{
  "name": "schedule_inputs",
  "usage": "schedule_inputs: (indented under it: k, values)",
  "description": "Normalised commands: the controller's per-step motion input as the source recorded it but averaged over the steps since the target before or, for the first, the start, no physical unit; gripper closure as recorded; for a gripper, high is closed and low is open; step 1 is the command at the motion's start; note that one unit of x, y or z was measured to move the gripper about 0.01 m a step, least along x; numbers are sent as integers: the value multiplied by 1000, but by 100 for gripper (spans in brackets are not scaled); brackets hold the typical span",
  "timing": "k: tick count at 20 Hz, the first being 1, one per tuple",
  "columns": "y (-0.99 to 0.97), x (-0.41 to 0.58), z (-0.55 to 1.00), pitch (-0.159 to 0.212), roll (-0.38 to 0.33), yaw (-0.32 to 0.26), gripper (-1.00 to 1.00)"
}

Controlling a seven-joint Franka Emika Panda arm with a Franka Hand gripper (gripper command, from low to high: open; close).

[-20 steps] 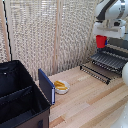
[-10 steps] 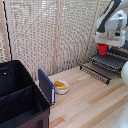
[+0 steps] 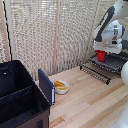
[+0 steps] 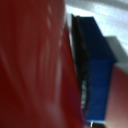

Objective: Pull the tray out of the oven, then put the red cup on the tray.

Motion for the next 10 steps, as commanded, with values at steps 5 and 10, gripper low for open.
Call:
schedule_inputs:
  k: [5, 10]
  values:
    - [-34, 86, 664, 0, 11, -73, -100]
    - [17, 178, 881, 30, 3, -129, -100]
